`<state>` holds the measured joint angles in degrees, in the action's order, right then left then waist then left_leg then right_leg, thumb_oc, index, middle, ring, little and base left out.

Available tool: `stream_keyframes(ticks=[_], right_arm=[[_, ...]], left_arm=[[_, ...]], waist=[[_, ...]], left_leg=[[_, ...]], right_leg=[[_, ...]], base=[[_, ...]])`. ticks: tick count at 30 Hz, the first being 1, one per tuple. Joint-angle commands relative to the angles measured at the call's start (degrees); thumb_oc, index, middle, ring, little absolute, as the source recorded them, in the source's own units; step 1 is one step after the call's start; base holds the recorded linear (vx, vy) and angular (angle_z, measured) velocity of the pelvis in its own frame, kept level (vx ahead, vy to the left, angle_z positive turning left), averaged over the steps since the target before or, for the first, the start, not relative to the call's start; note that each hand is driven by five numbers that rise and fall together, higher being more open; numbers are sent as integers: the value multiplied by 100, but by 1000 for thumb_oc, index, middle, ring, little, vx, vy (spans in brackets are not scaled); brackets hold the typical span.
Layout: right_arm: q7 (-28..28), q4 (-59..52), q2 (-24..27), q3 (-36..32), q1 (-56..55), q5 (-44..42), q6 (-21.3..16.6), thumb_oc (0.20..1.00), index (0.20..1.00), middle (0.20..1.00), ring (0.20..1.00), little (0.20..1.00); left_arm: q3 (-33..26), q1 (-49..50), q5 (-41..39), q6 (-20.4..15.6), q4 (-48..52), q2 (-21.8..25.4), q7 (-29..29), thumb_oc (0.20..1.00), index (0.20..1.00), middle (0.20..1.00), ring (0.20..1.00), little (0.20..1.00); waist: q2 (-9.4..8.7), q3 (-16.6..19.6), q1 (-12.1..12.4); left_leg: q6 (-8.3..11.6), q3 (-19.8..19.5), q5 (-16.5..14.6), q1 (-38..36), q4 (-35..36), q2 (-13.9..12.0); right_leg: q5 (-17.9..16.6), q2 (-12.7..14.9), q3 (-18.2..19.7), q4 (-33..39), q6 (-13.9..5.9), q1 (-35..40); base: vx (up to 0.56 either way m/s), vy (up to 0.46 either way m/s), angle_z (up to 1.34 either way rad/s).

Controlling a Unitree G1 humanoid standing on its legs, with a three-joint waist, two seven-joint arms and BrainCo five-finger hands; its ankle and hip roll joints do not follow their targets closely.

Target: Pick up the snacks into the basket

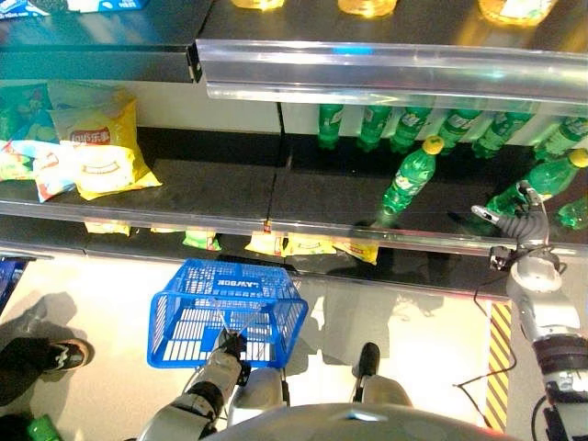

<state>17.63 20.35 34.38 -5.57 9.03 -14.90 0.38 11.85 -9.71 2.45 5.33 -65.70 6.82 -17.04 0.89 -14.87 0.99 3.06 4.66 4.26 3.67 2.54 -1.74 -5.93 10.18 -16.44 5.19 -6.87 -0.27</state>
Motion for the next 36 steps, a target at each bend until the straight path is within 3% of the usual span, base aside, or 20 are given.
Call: stream_keyframes(ticks=[1,5,6,8,10,12,13,17,28,32,36], right_arm=[[-108,-399,143,157,197,241,-133,1000,1000,1000,1000,1000],[-190,-562,-276,457,154,383,-70,1000,1000,1000,1000,1000],[-226,-713,-391,530,82,418,-88,1000,1000,1000,1000,1000],[-310,-925,-525,609,-31,448,-93,1000,1000,1000,1000,1000],[-390,-1098,-619,678,-166,441,-135,1000,1000,1000,1000,1000],[-390,-1105,-622,679,-172,443,-133,1000,1000,1000,1000,1000],[-508,-1306,-676,717,-557,419,-163,1000,1000,1000,1000,1000],[-639,-1335,-732,812,-665,372,-142,1000,1000,1000,1000,1000],[-248,-221,-726,1277,363,139,-151,1000,1000,1000,1000,1000],[108,140,-395,1244,1193,-113,-226,1000,1000,1000,1000,1000],[193,233,-137,1188,1507,-238,-259,1000,1000,1000,1000,1000]], left_arm=[[157,-87,22,124,-340,-15,-28,200,200,200,200,200],[45,-152,-7,168,-323,81,-84,200,200,200,200,200],[35,-196,-18,167,-281,110,-144,200,200,200,200,200],[-28,-256,-47,147,-227,163,-195,200,200,200,200,200],[-74,-308,-34,143,-211,193,-228,200,200,200,200,200],[-75,-304,-32,143,-211,195,-228,200,200,200,200,200],[-134,-223,23,150,-114,198,-232,200,200,200,200,200],[-186,-99,-35,130,-95,172,-241,200,200,200,200,200],[118,48,-208,59,-6,24,-311,200,200,200,200,200],[419,-17,-156,34,98,51,-352,200,200,200,200,200],[606,-56,-71,21,157,75,-359,200,200,200,200,200]], waist=[[-115,48,137],[-151,-183,99],[-113,-284,20],[-160,-374,-20],[-219,-445,-61],[-213,-430,-60],[-262,-382,-112],[-290,-293,-81],[62,-456,110],[230,-609,183],[261,-671,186]], left_leg=[[202,386,390,455,246,6],[-19,471,221,360,246,41],[-54,445,203,335,246,42],[-36,450,163,317,246,80],[18,408,171,337,246,121],[22,408,166,346,246,109],[9,274,173,371,246,154],[62,239,205,417,246,114],[232,-26,429,653,246,13],[267,-65,495,852,246,30],[266,-51,500,904,246,35]], right_leg=[[472,107,74,-790,-199,-216],[392,277,380,-1806,-356,-779],[369,213,592,-2036,-393,-964],[366,12,922,-1879,-307,-1270],[94,-83,1023,-1406,-242,-1511],[74,-96,1019,-1370,-239,-1504],[76,-217,1264,-1038,-224,-1388],[44,-288,1144,-837,-167,-1246],[85,-365,732,-685,-21,-1139],[77,-332,678,-778,-6,-1363],[84,-317,655,-808,-19,-1418]], base=[[3,64,1],[-48,102,-12],[-64,91,-11],[-27,14,-13],[-2,-53,-10],[28,-38,4],[54,-73,28],[-5,-116,23],[-21,-69,10],[-22,-7,3],[10,1,7]])
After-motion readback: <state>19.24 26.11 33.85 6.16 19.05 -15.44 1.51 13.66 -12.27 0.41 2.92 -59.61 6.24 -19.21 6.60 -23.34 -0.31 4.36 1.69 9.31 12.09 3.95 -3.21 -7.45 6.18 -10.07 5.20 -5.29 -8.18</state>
